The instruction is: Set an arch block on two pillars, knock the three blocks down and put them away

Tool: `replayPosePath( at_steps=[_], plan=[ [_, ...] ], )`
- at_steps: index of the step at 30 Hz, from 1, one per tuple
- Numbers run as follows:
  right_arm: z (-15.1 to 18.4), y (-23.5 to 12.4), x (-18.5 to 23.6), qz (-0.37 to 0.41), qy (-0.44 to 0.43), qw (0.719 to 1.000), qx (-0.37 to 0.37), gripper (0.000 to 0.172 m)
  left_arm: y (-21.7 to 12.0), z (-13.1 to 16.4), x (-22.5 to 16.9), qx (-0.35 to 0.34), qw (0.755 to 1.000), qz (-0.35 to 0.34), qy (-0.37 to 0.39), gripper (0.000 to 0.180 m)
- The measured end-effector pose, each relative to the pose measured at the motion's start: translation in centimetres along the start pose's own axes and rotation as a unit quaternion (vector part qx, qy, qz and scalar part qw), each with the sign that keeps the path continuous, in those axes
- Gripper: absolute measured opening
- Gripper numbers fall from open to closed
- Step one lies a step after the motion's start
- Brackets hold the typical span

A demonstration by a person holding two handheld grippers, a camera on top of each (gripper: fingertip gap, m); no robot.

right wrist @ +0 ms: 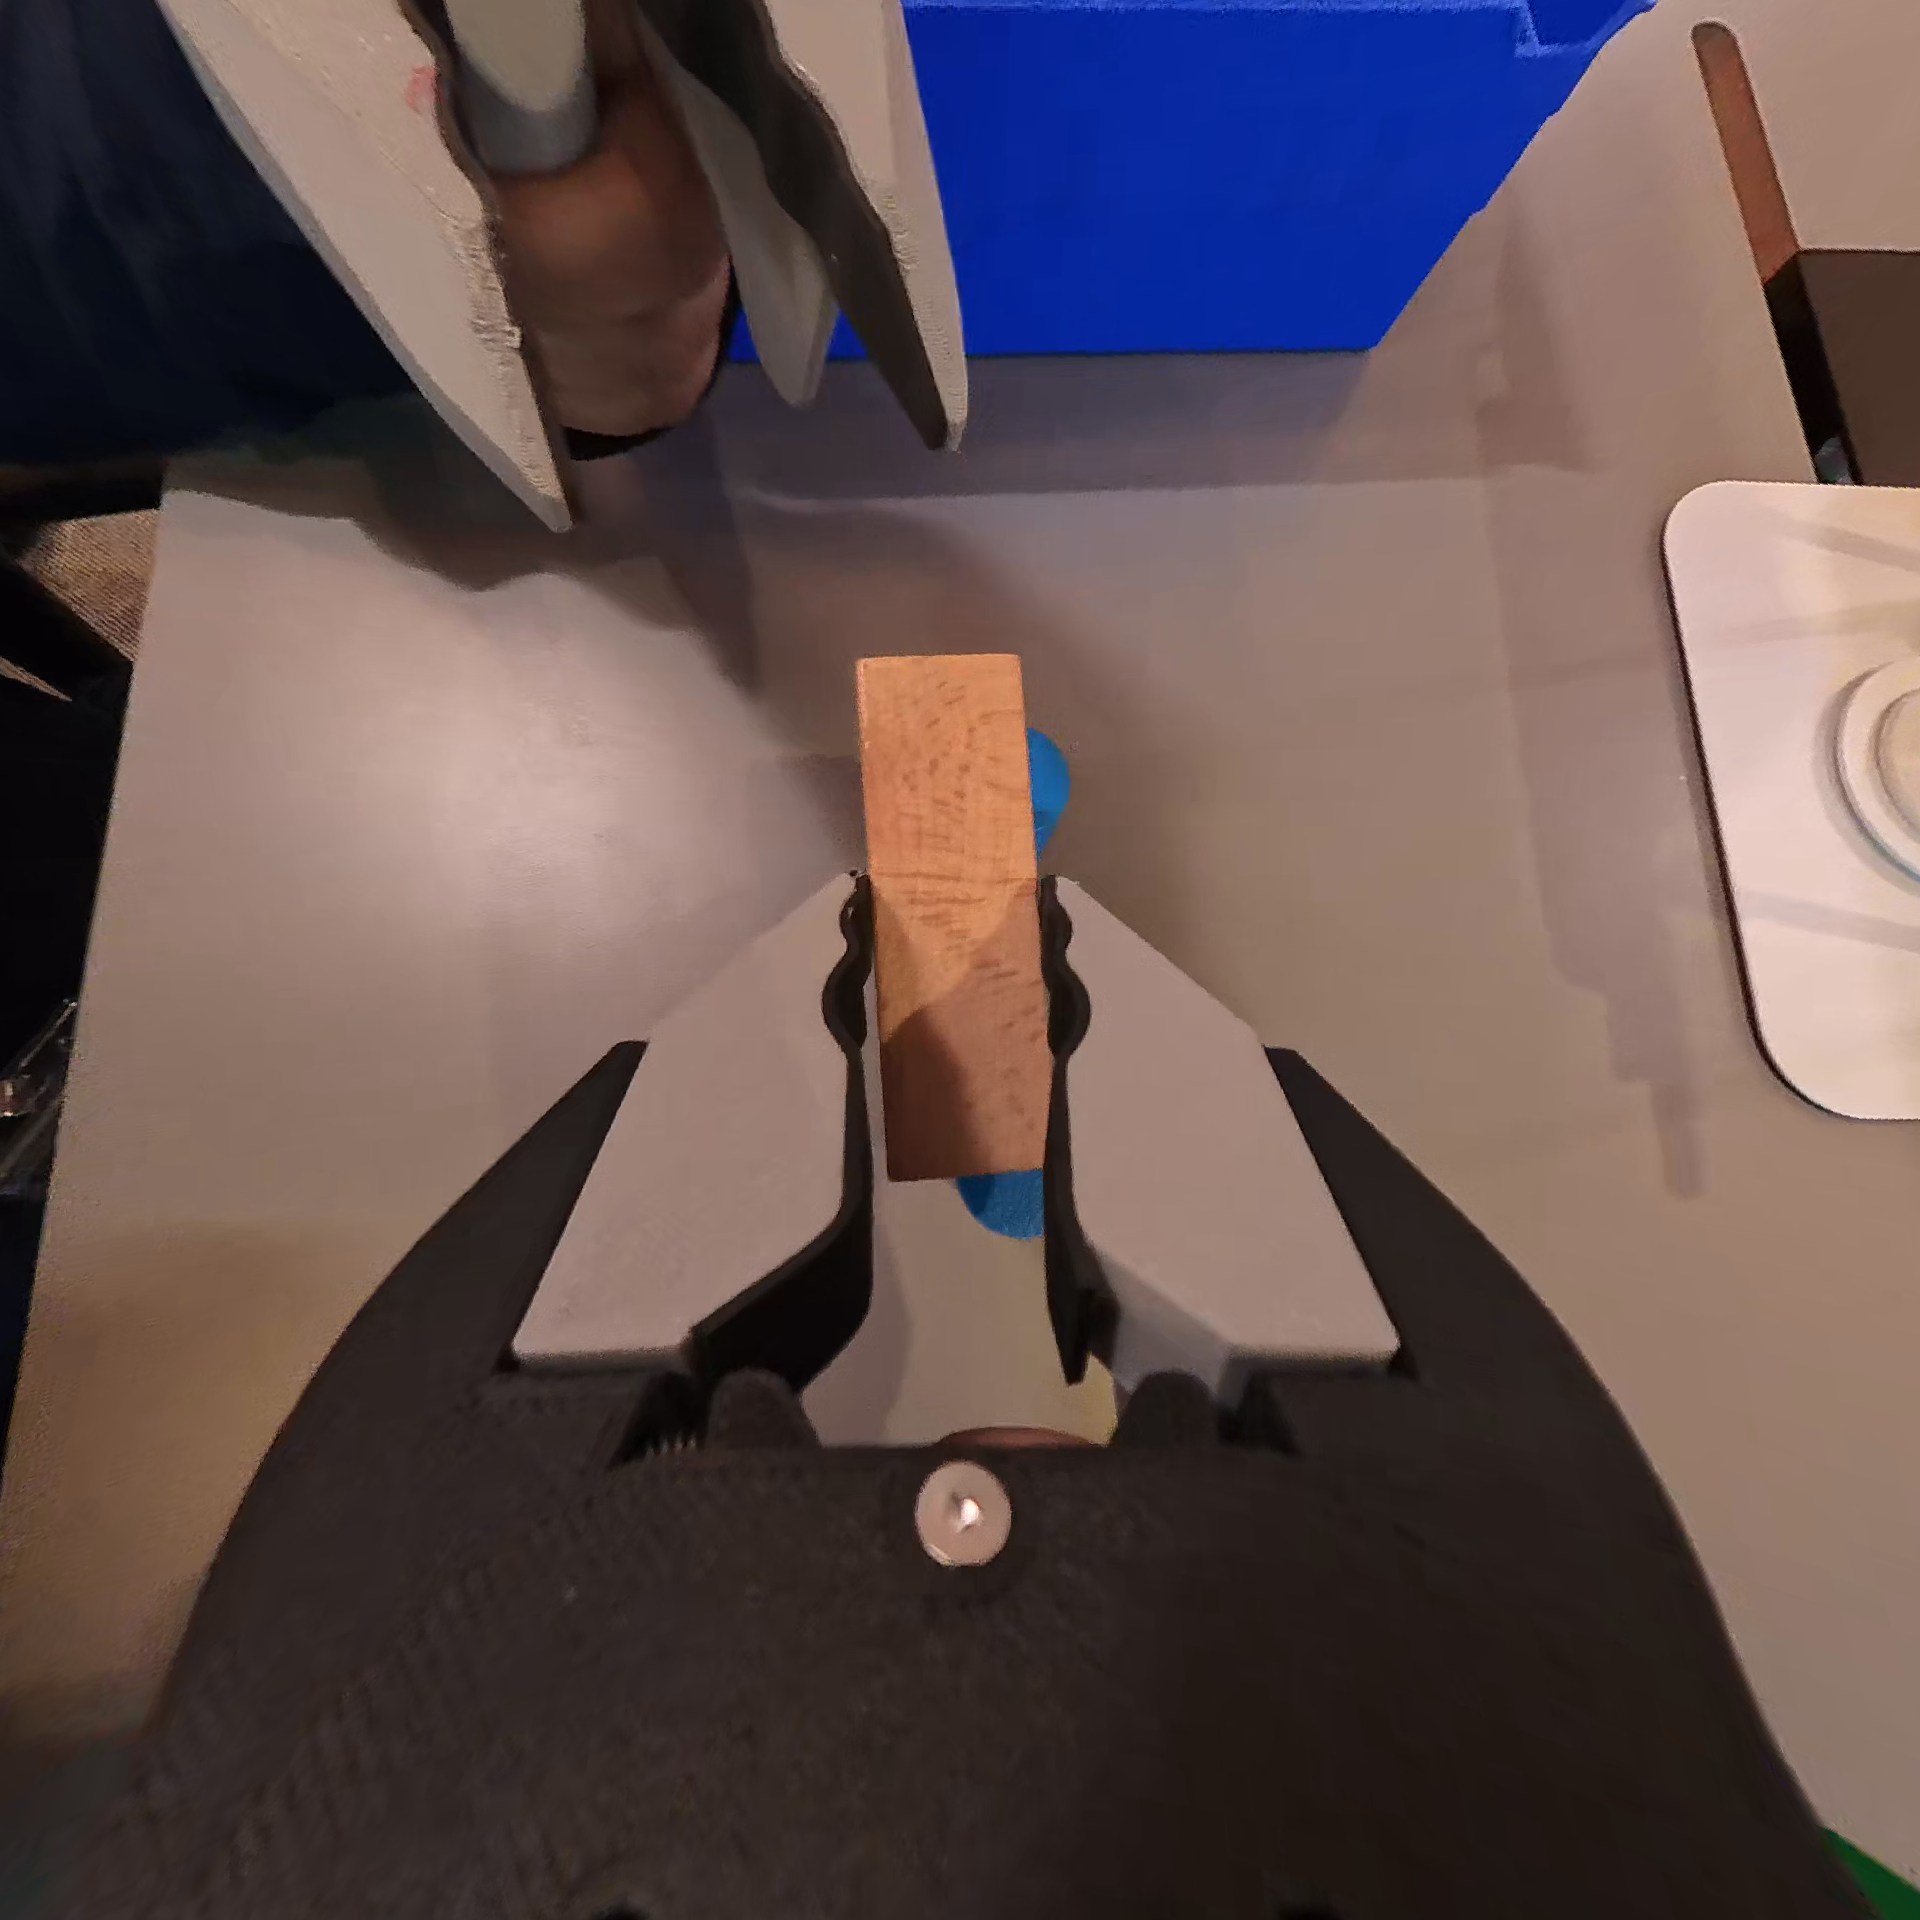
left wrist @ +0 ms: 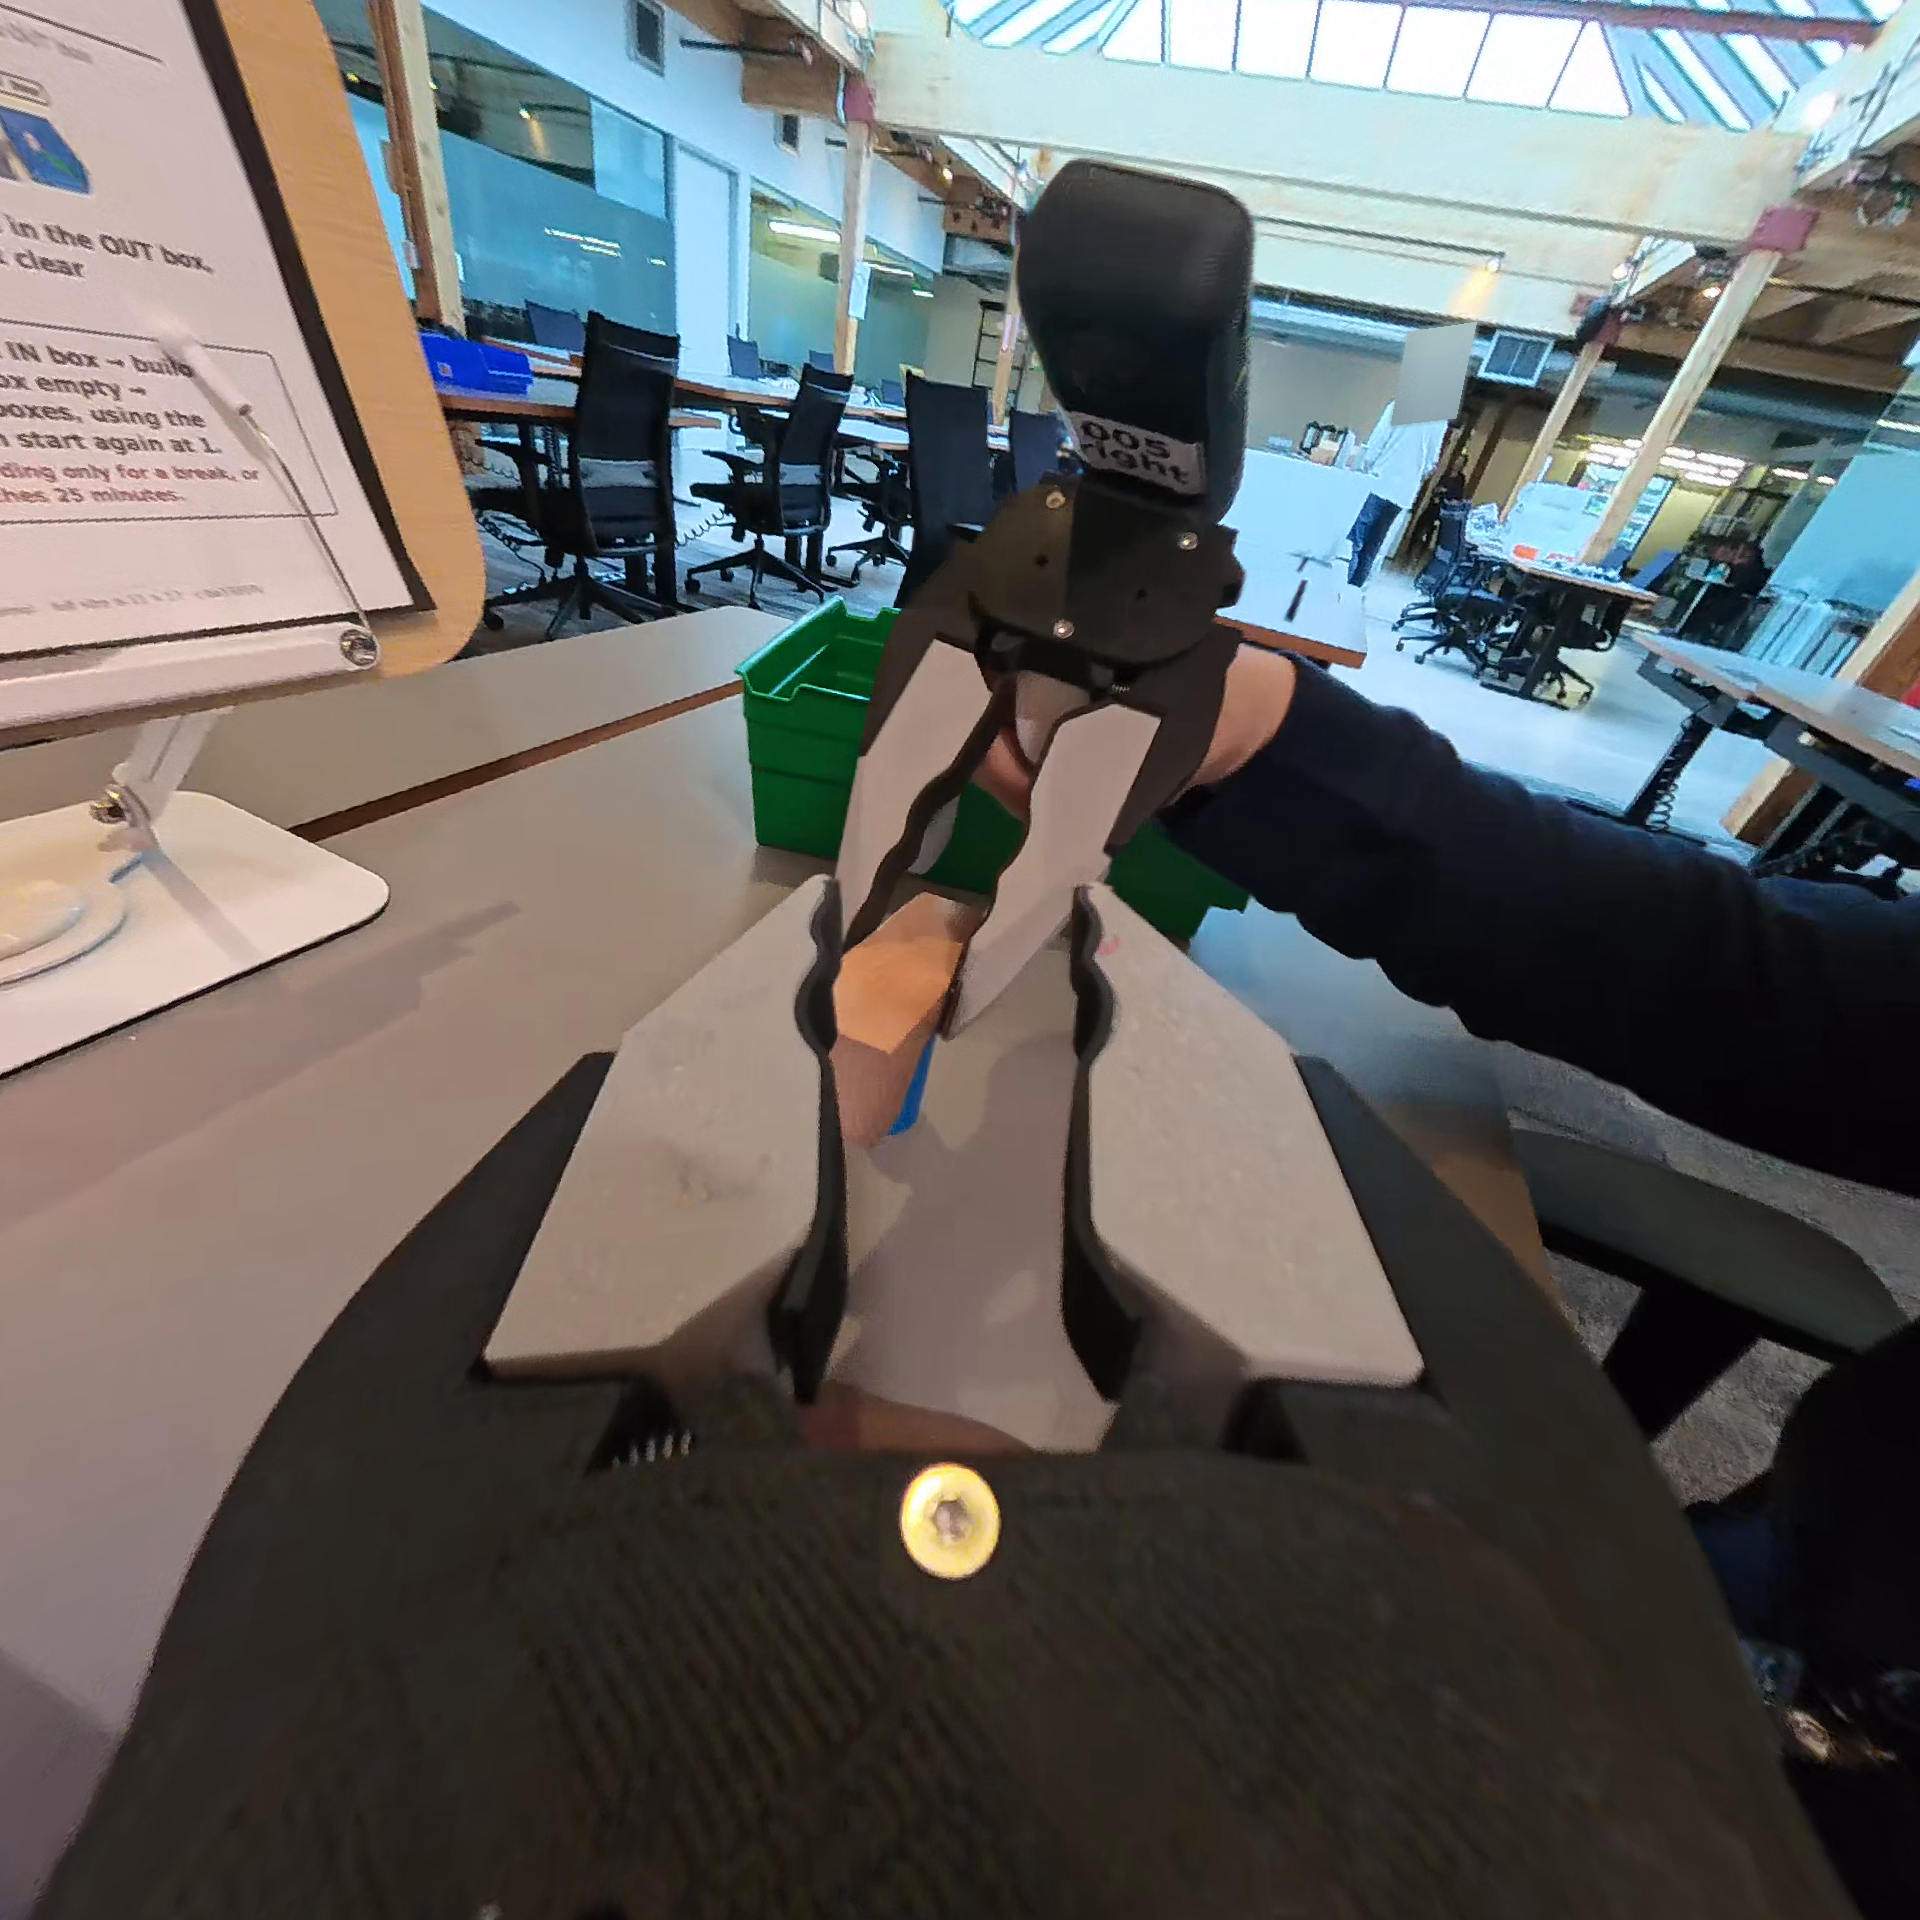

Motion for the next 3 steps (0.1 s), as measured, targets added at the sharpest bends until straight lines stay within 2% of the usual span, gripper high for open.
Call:
replayPosePath(
  at_steps=[3],
  plan=[
    [-0.11,0.33,-0.46,0.005,-0.016,1.000,0.006,0.029,-0.06,0.06,0.46,0.002,1.000,-0.016,0.000,0.041]
  ],
)
Point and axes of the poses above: each gripper's, where its closed fingertips meet, y out along the fingers, z out of its underside, x = y × z across the jaws, the point moved 2 cm from there along -y, back along the fingers, and after that the axes turned 7 degrees about z, right-handed, at the moved point
